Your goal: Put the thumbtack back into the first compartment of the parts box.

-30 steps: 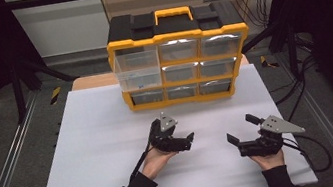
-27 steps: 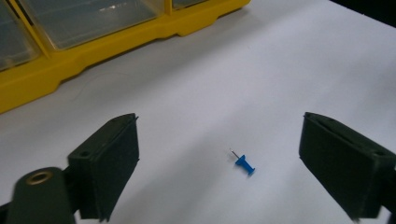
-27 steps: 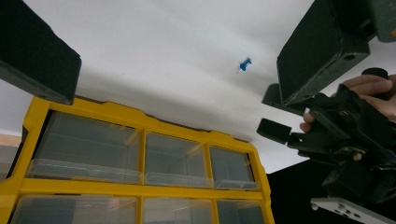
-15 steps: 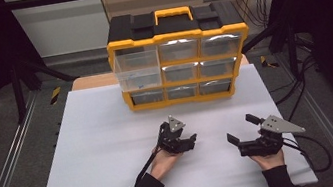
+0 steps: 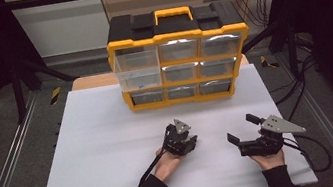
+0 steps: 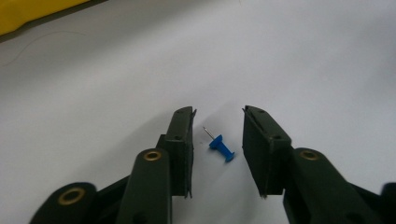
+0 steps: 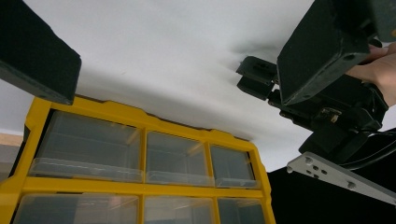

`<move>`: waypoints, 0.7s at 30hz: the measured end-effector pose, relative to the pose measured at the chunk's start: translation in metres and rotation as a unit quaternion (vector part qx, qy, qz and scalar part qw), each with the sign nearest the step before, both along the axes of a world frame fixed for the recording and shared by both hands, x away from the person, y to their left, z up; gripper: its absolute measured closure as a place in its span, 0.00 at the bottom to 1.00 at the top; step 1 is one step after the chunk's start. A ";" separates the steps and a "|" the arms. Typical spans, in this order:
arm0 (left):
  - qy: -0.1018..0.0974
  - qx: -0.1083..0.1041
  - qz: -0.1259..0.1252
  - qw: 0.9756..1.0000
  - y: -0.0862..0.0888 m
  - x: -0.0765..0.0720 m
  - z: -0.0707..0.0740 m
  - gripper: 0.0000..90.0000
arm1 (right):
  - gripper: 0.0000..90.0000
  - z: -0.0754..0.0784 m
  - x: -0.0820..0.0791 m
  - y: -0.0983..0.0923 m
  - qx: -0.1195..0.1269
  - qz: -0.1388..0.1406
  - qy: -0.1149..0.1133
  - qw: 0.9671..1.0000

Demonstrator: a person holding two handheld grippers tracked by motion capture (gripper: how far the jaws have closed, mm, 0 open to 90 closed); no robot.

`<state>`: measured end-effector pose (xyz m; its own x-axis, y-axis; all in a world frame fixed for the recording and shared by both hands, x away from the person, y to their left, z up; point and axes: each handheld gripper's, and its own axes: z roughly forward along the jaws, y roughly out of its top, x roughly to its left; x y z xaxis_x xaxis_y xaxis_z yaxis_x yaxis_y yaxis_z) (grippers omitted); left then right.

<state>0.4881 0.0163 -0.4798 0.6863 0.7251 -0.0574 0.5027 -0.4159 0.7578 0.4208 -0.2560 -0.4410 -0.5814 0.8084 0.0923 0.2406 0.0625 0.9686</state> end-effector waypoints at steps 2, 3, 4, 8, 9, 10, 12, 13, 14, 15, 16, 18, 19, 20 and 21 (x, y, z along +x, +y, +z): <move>0.002 0.003 -0.002 1.000 -0.001 0.000 0.000 0.74 | 0.01 0.000 0.000 0.000 0.000 0.000 0.000 1.000; 0.002 0.002 -0.002 1.000 -0.001 0.000 0.000 0.75 | 0.01 0.000 0.000 0.000 0.000 0.000 0.000 1.000; 0.001 0.005 -0.001 1.000 -0.002 0.000 0.000 0.76 | 0.01 0.000 0.000 0.000 0.000 0.001 -0.001 1.000; 0.004 0.010 0.002 1.000 -0.003 0.000 -0.002 0.81 | 0.01 0.001 0.000 0.000 0.003 0.000 0.002 1.000; 0.002 0.011 0.003 1.000 -0.003 0.000 -0.002 0.81 | 0.01 0.000 0.000 0.000 0.004 -0.001 0.001 1.000; 0.001 0.011 0.004 1.000 -0.003 0.000 -0.002 0.82 | 0.01 0.001 0.000 0.000 0.004 -0.001 0.001 1.000; -0.001 0.013 0.005 1.000 -0.003 -0.001 -0.002 0.85 | 0.01 0.001 0.000 0.000 0.004 -0.001 0.001 1.000; -0.001 0.014 0.005 1.000 -0.003 -0.001 -0.002 0.85 | 0.01 0.001 0.000 0.000 0.004 -0.001 0.001 1.000; -0.002 0.014 0.005 1.000 -0.003 -0.001 -0.002 0.86 | 0.01 0.001 0.000 0.000 0.005 -0.001 0.002 1.000; -0.002 0.014 0.005 1.000 -0.004 -0.001 -0.003 0.86 | 0.01 0.001 0.000 0.000 0.005 -0.001 0.001 1.000; -0.003 0.016 0.005 1.000 -0.004 -0.001 -0.002 0.87 | 0.01 0.001 0.000 0.000 0.005 -0.001 0.000 1.000; 0.000 0.017 0.005 1.000 -0.003 0.000 -0.002 0.91 | 0.01 0.001 0.000 0.000 0.005 -0.001 0.000 1.000; 0.001 0.017 0.003 1.000 -0.003 0.000 -0.002 0.91 | 0.01 0.001 0.000 0.000 0.005 -0.001 0.000 1.000; 0.000 0.018 0.002 1.000 -0.003 0.000 -0.002 0.91 | 0.01 0.000 0.000 0.000 0.005 -0.001 -0.003 1.000; 0.000 0.019 0.000 1.000 -0.002 0.000 -0.002 0.91 | 0.01 0.000 0.000 0.000 0.004 -0.001 -0.003 1.000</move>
